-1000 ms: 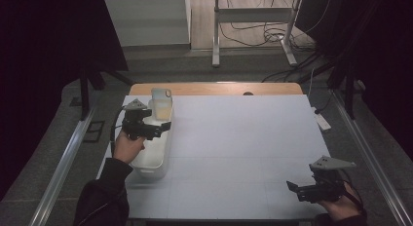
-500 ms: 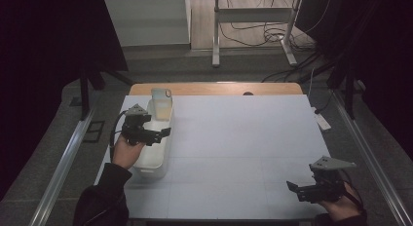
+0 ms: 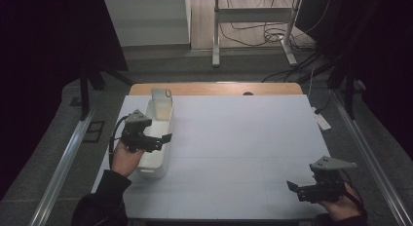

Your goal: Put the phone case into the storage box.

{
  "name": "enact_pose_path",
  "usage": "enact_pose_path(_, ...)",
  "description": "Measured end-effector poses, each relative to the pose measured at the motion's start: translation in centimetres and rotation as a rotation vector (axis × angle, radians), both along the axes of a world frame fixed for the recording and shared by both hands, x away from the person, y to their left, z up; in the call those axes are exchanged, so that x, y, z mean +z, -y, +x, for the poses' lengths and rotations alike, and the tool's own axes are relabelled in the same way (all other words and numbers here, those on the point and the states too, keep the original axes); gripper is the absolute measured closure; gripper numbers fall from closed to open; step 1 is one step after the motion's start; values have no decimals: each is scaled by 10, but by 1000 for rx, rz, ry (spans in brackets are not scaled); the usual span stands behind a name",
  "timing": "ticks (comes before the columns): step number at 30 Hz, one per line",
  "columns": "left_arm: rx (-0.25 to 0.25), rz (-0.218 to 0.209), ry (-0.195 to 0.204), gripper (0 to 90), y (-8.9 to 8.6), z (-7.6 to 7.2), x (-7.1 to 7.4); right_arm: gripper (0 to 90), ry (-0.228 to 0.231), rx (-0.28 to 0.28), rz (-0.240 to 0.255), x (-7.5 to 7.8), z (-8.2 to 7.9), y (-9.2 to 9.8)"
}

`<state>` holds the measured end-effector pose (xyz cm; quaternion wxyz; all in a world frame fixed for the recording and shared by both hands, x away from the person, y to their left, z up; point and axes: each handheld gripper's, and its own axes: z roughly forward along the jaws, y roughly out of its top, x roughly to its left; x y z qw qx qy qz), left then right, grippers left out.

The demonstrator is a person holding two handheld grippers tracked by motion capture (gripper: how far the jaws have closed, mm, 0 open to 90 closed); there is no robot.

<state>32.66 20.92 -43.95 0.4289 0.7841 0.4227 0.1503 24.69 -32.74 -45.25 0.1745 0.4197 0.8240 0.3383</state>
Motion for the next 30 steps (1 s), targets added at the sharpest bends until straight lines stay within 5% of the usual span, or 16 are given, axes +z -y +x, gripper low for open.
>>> enact_pose_path(30,2,-39,6,17,-6,-39,0,0,3,-1,-7,0,-1,-1)
